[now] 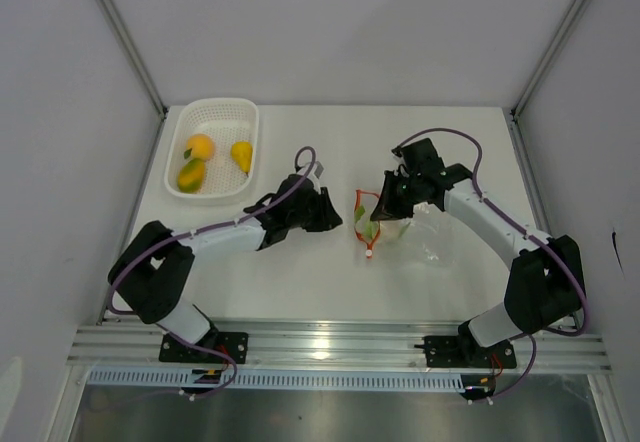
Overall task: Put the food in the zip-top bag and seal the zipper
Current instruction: Place the fake vegetable in the zipper food storage bag.
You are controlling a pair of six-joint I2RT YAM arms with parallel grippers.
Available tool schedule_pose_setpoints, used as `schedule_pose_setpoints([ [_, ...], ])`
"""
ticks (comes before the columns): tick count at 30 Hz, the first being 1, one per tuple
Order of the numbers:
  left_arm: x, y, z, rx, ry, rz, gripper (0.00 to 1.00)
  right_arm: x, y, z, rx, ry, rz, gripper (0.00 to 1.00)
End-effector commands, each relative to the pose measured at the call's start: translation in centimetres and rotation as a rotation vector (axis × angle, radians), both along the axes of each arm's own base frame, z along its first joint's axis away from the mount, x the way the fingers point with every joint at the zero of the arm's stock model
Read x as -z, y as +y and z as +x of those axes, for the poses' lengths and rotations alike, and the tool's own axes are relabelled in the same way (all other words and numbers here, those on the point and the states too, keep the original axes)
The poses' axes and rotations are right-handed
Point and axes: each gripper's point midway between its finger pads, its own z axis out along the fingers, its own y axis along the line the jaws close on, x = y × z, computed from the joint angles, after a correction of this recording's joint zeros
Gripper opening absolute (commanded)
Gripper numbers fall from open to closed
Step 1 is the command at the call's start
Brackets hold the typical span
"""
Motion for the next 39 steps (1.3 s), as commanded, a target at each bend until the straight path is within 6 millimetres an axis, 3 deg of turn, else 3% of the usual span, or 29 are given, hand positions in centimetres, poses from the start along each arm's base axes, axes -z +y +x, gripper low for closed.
schedule_pose_setpoints([
  [1,-2.4,1.9,2.5,-0.063,-0.076,-0.025,0.30,-0.8,-0.2,-0.2,-0.012,-0.036,0.009,0.00],
  [4,-3.4,1.5,3.7,-0.050,-0.116,-0.023,0.31,-0.7,-0.1,-0.1,-0.016,-0.032,0.016,0.00],
  [5,-2.8,1.2,3.9,-0.027,-0.112,-0.008,0.37,-0.7,0.1,-0.1,-0.017,-0.029,0.025,0.00],
  [6,-3.7,0.5,4.6,-0.019,-0.134,-0.019,0.42,-0.7,0.1,-0.1,-0.021,-0.028,0.028,0.00],
  [8,-2.4,0.0,5.2,-0.011,-0.121,-0.002,0.57,-0.7,0.3,0.0,-0.021,-0.026,0.033,0.00],
  [10,-3.0,-1.1,5.8,0.017,-0.139,-0.027,0.59,-0.6,0.3,0.1,-0.022,-0.021,0.032,0.00],
  [13,-2.8,-2.6,6.4,0.056,-0.148,-0.067,0.56,-0.7,0.4,0.1,-0.024,-0.021,0.035,0.00],
  [20,-0.8,-3.7,7.4,0.076,-0.125,-0.068,0.44,-1.0,0.3,0.4,-0.023,-0.028,0.043,0.00],
  [32,0.3,-6.0,8.4,0.127,-0.121,-0.122,0.50,-1.0,0.6,0.4,-0.033,-0.023,0.054,0.00],
  [39,0.8,-7.2,9.1,0.140,-0.112,-0.158,0.49,-1.5,0.6,0.6,-0.031,-0.036,0.058,0.00],
])
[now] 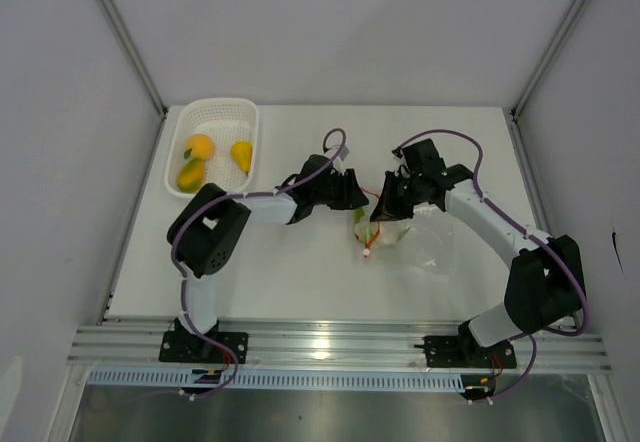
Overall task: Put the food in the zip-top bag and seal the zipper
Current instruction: Place the fake vegetable in the zipper food storage bag.
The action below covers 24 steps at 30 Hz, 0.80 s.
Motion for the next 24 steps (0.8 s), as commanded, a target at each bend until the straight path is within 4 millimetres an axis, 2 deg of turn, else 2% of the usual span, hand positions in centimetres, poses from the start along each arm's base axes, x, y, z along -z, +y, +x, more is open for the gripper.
schedule_pose_setpoints([
  [1,-1.7,-1.6,0.9,0.024,-0.041,-0.071,0.48,-1.7,0.5,0.9,-0.020,-0.055,0.032,0.00],
  [10,0.2,-1.6,0.5,0.022,-0.001,-0.073,0.37,-1.6,0.6,1.0,-0.017,-0.053,0.039,0.00],
  [15,0.5,-1.5,-0.1,0.033,0.025,-0.078,0.26,-2.1,0.4,1.4,-0.001,-0.064,0.044,0.00],
  [18,0.5,-1.3,-1.1,0.045,0.078,-0.079,0.20,-2.6,0.6,1.7,0.005,-0.062,0.074,0.00],
  [19,-0.1,-1.4,-1.6,0.065,0.091,-0.090,0.18,-2.8,0.7,1.7,0.004,-0.060,0.083,0.00],
  [22,-0.6,-0.8,-2.5,0.068,0.143,-0.063,0.09,-3.6,0.8,2.2,0.012,-0.057,0.112,0.00],
  [23,-0.8,-0.2,-3.0,0.069,0.168,-0.036,0.03,-4.0,0.8,2.3,0.016,-0.048,0.133,0.00],
  [24,-1.7,-0.1,-2.9,0.074,0.165,-0.030,0.01,-4.2,0.7,2.4,0.019,-0.043,0.148,0.00],
])
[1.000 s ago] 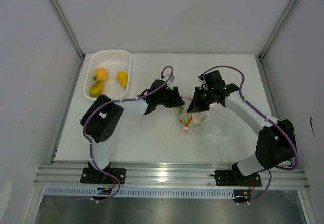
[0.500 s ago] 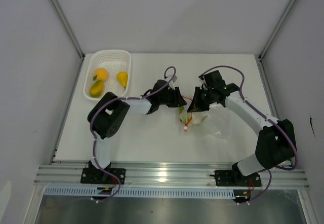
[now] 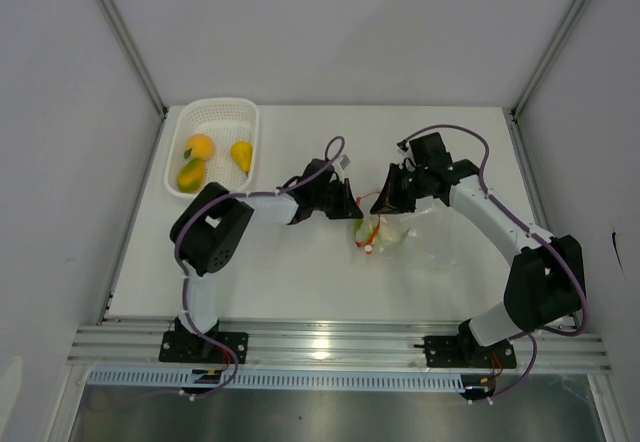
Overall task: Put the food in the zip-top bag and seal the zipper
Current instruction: Place the fake vegetable in the zipper food storage bag.
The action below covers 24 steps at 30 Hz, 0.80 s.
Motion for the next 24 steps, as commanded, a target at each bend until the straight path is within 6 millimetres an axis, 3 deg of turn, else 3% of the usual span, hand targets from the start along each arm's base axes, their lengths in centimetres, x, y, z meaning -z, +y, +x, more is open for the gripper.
schedule_pose_setpoints([
  [1,-5.0,0.3,-0.5,0.028,0.008,-0.007,0.01,-3.4,0.8,1.6,0.000,-0.044,0.108,0.00],
  [6,-9.2,3.0,-1.0,0.026,-0.009,0.095,0.01,-4.9,0.1,1.9,0.010,-0.043,0.163,0.00],
  [7,-11.7,2.9,-0.2,0.025,-0.041,0.078,0.01,-5.3,-0.2,2.2,0.019,-0.046,0.168,0.00],
  [8,-12.9,3.3,-0.5,0.049,-0.060,0.083,0.01,-5.2,-0.5,2.1,0.023,-0.035,0.162,0.00],
  [10,-13.6,4.5,-1.6,0.073,-0.016,0.135,0.01,-5.3,-1.1,2.2,0.022,-0.043,0.139,0.00],
  [11,-17.0,4.2,-0.9,0.092,-0.086,0.113,0.01,-5.5,-1.4,2.1,0.025,-0.040,0.124,0.00],
  [12,-17.3,4.6,-2.1,0.124,-0.050,0.133,0.01,-5.4,-1.9,2.4,0.027,-0.059,0.094,0.00],
  [15,-22.9,3.9,-2.6,0.202,-0.112,0.063,0.01,-6.1,-2.8,2.5,0.043,-0.080,0.057,0.00],
  [20,-25.4,4.3,-3.7,0.221,-0.138,0.046,0.01,-8.8,-4.0,2.3,0.059,-0.156,0.022,0.00],
  [24,-23.7,4.3,-4.2,0.241,-0.080,0.060,0.01,-11.4,-4.4,1.8,0.056,-0.218,0.023,0.00],
])
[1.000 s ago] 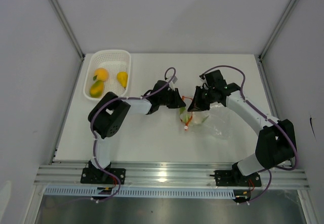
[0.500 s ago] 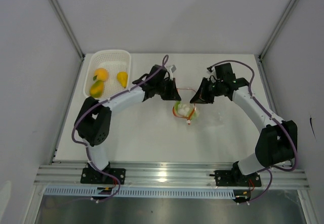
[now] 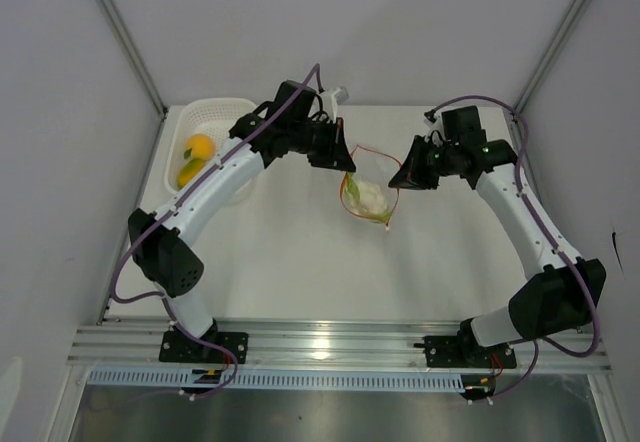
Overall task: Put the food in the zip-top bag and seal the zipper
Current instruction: Place the fake vegetable in the zipper food storage bag.
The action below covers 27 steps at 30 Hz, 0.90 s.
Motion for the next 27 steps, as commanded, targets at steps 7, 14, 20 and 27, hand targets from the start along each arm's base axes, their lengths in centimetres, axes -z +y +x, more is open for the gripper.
schedule_pose_setpoints([
  [7,1.4,0.3,-2.2,0.045,0.066,-0.015,0.01,-2.9,-1.7,-0.8,0.009,-0.097,-0.081,0.00],
  [14,-2.4,0.3,-2.6,-0.009,-0.036,-0.121,0.01,-6.0,-0.5,-2.6,-0.031,-0.193,-0.059,0.00],
  [20,2.1,2.8,-0.1,-0.167,-0.025,0.110,0.01,-2.0,-1.5,-3.3,-0.020,-0.098,-0.125,0.00],
  [27,-2.0,5.2,-0.5,-0.264,-0.192,0.061,0.02,-3.8,-3.6,-5.1,0.004,-0.168,-0.160,0.00],
])
